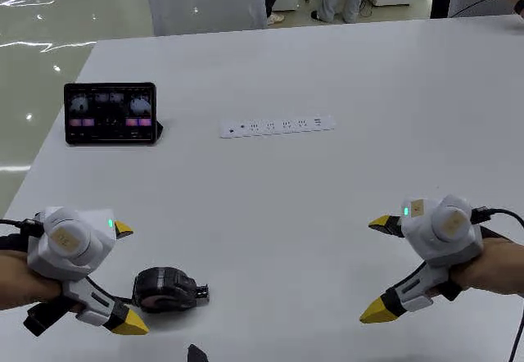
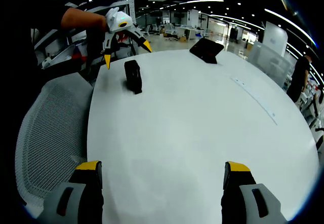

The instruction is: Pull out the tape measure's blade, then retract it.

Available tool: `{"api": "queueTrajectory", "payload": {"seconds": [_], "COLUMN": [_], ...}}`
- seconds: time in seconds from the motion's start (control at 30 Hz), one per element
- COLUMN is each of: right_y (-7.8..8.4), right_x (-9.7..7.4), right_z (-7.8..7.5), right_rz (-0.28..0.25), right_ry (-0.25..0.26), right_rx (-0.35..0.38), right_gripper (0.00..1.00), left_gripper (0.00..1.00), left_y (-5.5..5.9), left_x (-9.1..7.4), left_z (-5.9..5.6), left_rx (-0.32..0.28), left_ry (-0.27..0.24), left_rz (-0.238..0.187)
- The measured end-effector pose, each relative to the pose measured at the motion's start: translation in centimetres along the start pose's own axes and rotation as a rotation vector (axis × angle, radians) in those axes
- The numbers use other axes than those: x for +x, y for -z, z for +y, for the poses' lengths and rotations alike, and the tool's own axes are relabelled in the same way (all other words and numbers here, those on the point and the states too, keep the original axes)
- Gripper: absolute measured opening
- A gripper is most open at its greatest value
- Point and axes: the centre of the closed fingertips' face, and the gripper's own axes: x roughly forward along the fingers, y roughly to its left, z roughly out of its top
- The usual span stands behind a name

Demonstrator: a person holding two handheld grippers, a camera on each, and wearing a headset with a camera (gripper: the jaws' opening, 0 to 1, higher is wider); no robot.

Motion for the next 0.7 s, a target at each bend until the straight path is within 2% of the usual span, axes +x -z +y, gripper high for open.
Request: {"api": "queueTrajectory", "payload": {"seconds": [0.07, 0.17, 0.27, 0.3, 0.33, 0.4, 0.6, 0.67, 0.7], "right_y": [-0.5, -1.1, -2.0, -2.4, -2.7, -3.4, -5.9, -6.5, -7.0], "right_x": [0.5, 1.2, 2.0, 2.3, 2.5, 3.0, 4.0, 4.4, 4.6], "right_z": [-0.1, -0.1, -0.3, -0.3, -0.4, -0.3, -0.3, -0.4, -0.6], "right_rz": [-0.005, -0.013, -0.029, -0.035, -0.042, -0.051, -0.090, -0.096, -0.108], "right_ry": [-0.005, -0.009, -0.009, -0.010, -0.009, -0.016, -0.019, -0.012, 0.000], "right_rx": [0.004, -0.003, -0.019, -0.024, -0.024, -0.031, -0.046, -0.080, -0.072], "right_gripper": [0.99, 0.99, 0.99, 0.99, 0.99, 0.99, 0.99, 0.99, 0.99], "left_gripper": [0.99, 0.98, 0.96, 0.93, 0.92, 0.92, 0.92, 0.91, 0.89], "left_y": [-0.1, -0.3, -1.0, -1.7, -1.6, -1.8, -1.5, -1.1, -0.6], "left_x": [0.4, 0.9, 1.5, 1.9, 2.0, 2.4, 3.3, 3.5, 3.6], "left_z": [0.0, 0.1, -0.2, -0.3, -0.2, -0.4, -0.5, -0.3, -0.1], "left_rx": [0.016, 0.008, -0.027, -0.063, -0.064, -0.051, 0.008, 0.049, 0.088], "left_ry": [0.007, 0.012, 0.017, 0.019, 0.022, 0.037, 0.052, 0.052, 0.047], "left_rz": [0.011, 0.019, -0.002, -0.032, -0.027, -0.030, 0.014, 0.043, 0.071]}}
